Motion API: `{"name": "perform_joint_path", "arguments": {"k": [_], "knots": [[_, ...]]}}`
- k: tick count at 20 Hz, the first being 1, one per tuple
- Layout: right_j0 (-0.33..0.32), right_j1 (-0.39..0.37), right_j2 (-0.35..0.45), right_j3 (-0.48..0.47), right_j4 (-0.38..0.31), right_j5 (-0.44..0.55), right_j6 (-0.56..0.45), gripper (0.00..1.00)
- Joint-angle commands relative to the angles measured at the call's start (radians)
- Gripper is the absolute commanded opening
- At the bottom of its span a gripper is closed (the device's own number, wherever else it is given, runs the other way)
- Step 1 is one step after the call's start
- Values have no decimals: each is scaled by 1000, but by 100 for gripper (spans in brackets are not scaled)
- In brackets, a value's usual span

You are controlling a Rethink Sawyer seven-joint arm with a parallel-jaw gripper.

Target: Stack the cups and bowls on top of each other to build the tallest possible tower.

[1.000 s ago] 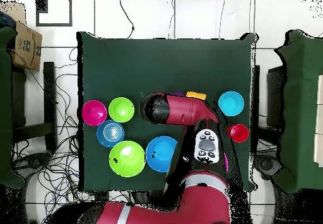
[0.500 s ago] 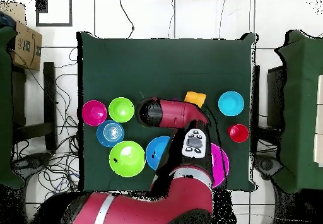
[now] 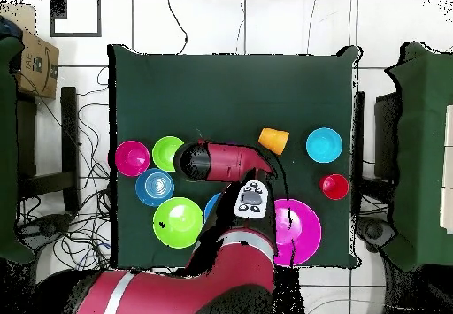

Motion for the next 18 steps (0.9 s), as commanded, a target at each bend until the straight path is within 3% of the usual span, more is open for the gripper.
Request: {"name": "perform_joint_path", "arguments": {"k": [1, 18], "knots": [[11, 14, 47, 22, 38, -44, 170, 0], [-39, 109, 68, -27, 19, -123, 130, 0]]}}
